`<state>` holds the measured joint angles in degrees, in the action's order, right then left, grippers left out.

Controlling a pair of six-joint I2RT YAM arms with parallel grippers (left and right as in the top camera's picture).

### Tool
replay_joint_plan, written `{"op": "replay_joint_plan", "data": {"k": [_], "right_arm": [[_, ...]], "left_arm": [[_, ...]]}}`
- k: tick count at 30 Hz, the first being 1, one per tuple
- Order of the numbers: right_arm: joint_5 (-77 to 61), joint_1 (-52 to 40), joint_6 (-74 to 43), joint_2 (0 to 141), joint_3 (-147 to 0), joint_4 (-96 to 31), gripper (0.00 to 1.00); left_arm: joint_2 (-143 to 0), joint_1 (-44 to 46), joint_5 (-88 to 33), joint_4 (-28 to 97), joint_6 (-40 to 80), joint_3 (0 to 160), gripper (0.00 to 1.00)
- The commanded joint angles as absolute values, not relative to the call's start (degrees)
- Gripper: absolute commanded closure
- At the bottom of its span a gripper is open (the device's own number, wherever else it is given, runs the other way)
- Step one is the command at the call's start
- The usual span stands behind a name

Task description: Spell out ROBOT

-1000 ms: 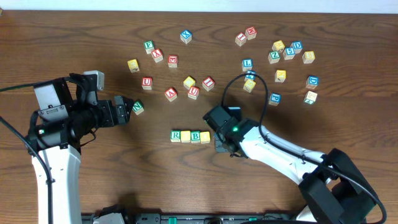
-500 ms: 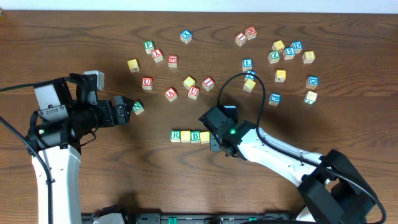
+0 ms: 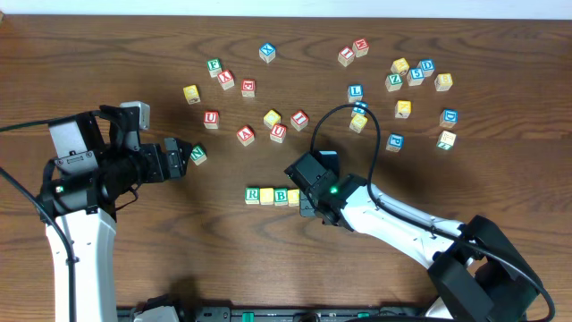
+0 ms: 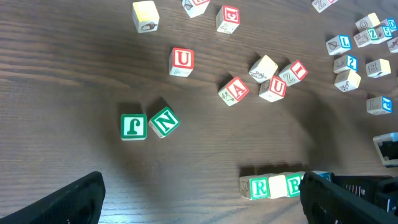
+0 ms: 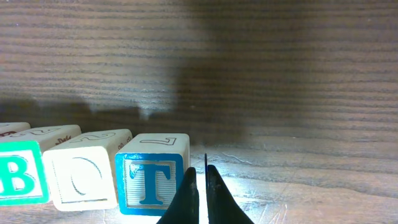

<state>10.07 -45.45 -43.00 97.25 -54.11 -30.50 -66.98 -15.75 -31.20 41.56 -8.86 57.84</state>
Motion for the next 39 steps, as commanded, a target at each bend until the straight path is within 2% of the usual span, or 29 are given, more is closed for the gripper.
{"op": "replay_joint_plan", "data": {"k": [1, 32, 39], "right_arm": [[11.27, -45.87, -42.78, 97.62, -54.63, -30.28, 0.99], [13.43, -45.87, -38.00, 97.62, -54.26, -27.70, 0.99], [15.57, -45.82, -43.72, 97.62, -54.26, -35.66, 0.99]], "left_arm": [[-66.87, -16.01, -31.48, 41.54, -9.21, 58.89, 0.02], [-66.87, -16.01, -31.48, 41.54, -9.21, 58.89, 0.02], [-66.87, -16.01, -31.48, 41.54, -9.21, 58.89, 0.02]]}}
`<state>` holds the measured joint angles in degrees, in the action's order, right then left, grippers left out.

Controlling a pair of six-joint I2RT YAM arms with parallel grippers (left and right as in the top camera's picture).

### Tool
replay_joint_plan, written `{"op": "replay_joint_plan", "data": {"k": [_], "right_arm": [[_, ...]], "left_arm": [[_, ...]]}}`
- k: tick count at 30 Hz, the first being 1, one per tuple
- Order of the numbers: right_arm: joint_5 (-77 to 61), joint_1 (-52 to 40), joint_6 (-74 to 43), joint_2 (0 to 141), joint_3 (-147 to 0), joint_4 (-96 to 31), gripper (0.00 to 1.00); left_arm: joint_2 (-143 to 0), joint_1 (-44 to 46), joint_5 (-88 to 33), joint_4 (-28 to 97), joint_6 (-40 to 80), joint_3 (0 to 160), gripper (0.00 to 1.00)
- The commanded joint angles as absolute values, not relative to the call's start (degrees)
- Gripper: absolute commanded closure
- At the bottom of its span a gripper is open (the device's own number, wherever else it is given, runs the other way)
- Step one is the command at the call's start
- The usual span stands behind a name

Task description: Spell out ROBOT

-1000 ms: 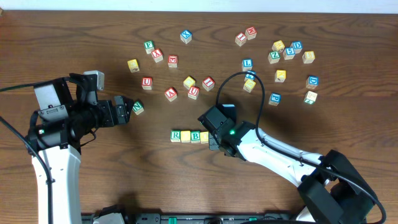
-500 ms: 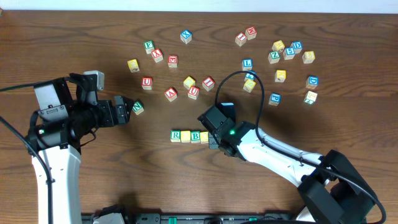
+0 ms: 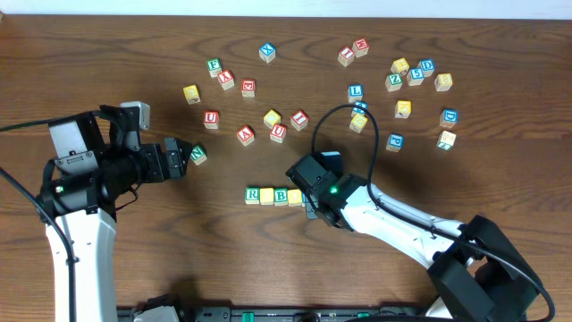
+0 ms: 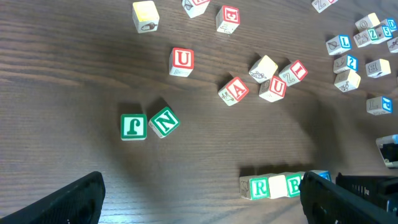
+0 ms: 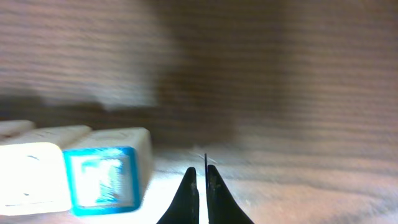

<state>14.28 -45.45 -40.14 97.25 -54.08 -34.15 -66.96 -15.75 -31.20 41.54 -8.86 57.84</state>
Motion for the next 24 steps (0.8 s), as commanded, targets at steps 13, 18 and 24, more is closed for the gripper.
{"op": "replay_joint_plan", "data": {"k": [13, 18, 24], "right_arm": [[9.93, -49.93, -44.16, 97.62, -54.26, -36.69, 0.99], [10.13, -49.93, -44.12, 97.62, -54.26, -36.56, 0.99], [8.82, -49.98, -44.14, 97.62, -54.26, -35.48, 0.99]], "left_arm": [[-66.87, -16.01, -31.48, 41.54, -9.19, 58.89, 0.02], [-66.87, -16.01, -31.48, 41.54, -9.19, 58.89, 0.02], [-66.87, -16.01, -31.48, 41.54, -9.21, 58.89, 0.02]]}}
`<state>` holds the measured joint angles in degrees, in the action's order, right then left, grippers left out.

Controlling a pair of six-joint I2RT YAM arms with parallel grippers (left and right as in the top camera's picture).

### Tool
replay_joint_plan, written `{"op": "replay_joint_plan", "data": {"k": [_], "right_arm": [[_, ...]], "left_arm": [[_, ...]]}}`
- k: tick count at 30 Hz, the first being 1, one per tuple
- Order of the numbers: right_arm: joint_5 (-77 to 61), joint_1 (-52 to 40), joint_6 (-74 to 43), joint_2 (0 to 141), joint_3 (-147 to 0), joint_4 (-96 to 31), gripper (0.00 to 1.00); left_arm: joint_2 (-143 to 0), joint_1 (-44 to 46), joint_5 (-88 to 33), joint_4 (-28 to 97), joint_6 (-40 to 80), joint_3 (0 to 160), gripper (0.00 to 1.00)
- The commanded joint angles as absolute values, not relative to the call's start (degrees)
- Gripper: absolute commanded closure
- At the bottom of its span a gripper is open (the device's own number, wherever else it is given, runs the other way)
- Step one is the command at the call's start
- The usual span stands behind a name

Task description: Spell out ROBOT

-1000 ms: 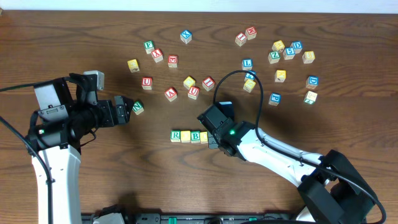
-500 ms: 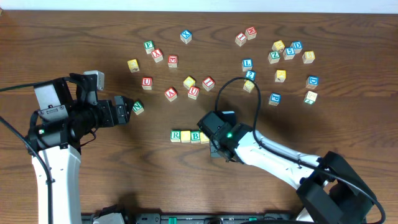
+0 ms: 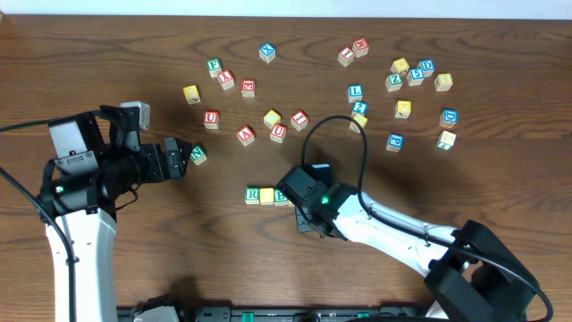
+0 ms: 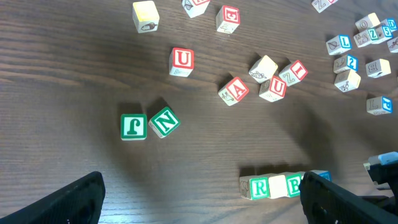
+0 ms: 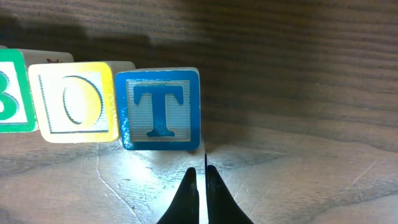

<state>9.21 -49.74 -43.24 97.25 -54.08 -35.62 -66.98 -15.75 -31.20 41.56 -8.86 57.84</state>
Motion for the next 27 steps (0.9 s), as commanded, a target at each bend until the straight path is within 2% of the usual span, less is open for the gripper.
{"op": "replay_joint_plan", "data": {"k": [1, 27], "right_arm": [[8.82, -49.98, -44.14, 97.62, -54.26, -35.40, 0.99], [9.91, -50.04, -43.20, 97.62, -54.26, -32.34, 0.99]], "left_arm": [[-66.87, -16.01, -31.48, 41.54, -9.21, 58.89, 0.02], [-66.87, -16.01, -31.48, 41.54, -9.21, 58.89, 0.02]]}}
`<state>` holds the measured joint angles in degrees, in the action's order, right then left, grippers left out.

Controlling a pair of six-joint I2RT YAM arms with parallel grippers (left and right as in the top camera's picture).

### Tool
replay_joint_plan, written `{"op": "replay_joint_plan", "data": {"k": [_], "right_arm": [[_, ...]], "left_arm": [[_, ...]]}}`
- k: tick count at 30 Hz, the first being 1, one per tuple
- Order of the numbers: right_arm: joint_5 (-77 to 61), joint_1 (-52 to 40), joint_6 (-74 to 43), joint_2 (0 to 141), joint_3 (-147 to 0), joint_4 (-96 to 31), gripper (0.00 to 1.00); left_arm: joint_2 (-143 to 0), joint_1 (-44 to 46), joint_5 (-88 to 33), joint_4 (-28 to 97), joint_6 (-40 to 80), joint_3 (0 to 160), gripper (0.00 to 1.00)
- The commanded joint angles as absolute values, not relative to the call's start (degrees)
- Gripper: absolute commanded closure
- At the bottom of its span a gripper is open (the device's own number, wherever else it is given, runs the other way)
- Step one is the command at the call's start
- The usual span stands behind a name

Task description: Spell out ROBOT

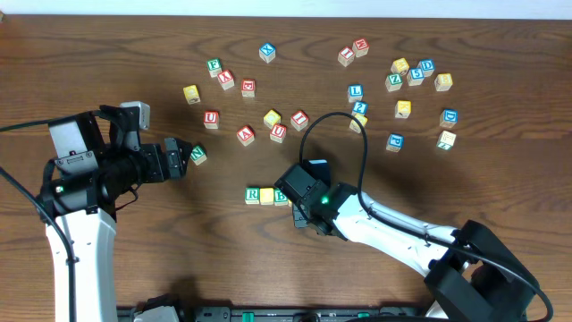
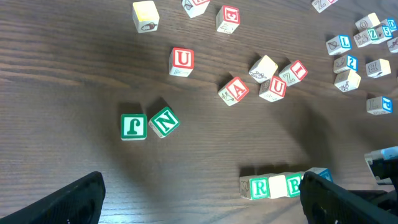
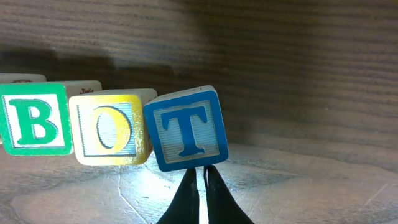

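The row of letter blocks lies mid-table: green R (image 1: pixel 253 195), yellow O (image 1: pixel 266 195), green B (image 3: pixel 34 126), a second yellow O (image 3: pixel 109 129) and blue T (image 3: pixel 186 127). The T is turned slightly out of line, its left edge against the O. My right gripper (image 3: pixel 200 171) is shut and empty, its tips touching the T's near edge; in the overhead view the right gripper (image 1: pixel 302 207) covers the row's right end. My left gripper (image 2: pixel 202 205) is open and empty, hovering at the left, with the row's R (image 2: pixel 259 187) near its right finger.
Loose blocks lie scattered across the far half: green J (image 2: pixel 134 126) and N (image 2: pixel 164 121) near the left gripper, red U (image 2: pixel 181 60) and A (image 2: pixel 235 91), and a blue and yellow cluster (image 1: pixel 416 76) at the far right. A black cable (image 1: pixel 335 121) arcs above the right arm.
The blue T was square with the row and is now twisted slightly, pressed against the O. My shut right gripper has shifted left and now touches the T's near edge. The left arm has not moved.
At first my shut right gripper sat low, just right of the T at the row's end. Then it was further right of it. Then it stood in front of the T's right corner. Now it touches the T, which has turned. The left gripper stayed open and still.
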<state>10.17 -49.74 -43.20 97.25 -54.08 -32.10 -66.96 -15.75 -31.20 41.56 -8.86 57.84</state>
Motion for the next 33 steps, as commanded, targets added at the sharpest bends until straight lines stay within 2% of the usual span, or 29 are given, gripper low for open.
{"op": "replay_joint_plan", "data": {"k": [1, 33], "right_arm": [[9.50, -50.04, -43.20, 97.62, -54.26, -32.60, 0.99], [11.90, -51.86, -43.20, 97.62, -54.26, -30.46, 0.99]], "left_arm": [[-66.87, -16.01, -31.48, 41.54, -9.21, 58.89, 0.02], [-66.87, -16.01, -31.48, 41.54, -9.21, 58.89, 0.02]]}}
